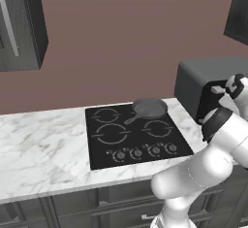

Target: Pick the kettle from the counter and place it on a stove burner. Then turn the burner on.

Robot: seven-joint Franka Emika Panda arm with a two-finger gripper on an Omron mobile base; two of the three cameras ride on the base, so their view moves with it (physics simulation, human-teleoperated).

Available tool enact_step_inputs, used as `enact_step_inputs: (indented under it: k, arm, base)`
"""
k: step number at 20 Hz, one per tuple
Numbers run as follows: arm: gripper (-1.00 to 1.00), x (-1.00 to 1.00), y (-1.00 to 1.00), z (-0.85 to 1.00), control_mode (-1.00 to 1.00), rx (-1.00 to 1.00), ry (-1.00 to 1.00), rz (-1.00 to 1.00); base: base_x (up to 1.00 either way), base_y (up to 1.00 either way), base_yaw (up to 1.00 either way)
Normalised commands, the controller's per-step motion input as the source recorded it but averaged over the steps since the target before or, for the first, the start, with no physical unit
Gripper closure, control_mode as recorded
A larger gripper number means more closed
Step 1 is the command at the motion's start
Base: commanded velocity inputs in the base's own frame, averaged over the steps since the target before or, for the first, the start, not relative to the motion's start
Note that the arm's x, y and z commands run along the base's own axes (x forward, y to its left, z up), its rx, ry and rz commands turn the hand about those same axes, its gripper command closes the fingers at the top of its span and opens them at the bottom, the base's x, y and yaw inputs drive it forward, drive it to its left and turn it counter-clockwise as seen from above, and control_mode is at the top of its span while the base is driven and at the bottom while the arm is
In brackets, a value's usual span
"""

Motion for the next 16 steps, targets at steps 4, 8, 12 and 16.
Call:
enact_step_inputs:
  k: [4, 8, 12, 16]
  arm:
    - [-1.0, 0.24, -0.08, -0.17, -1.0, 0.01, 0.0, 0.02]
    - [-1.0, 0.24, -0.04, -0.16, -1.0, 0.0, 0.0, 0.02]
    - [1.0, 0.17, -0.02, -0.16, -1.0, 0.0, 0.0, 0.02]
    - [1.0, 0.0, 0.0, -0.09, -1.0, 0.0, 0.0, 0.01]
  base:
    - [0.0, 0.0, 0.0]
    - [0.0, 0.0, 0.0]
    - [0.0, 0.0, 0.0]
    - [0.0, 0.0, 0.0]
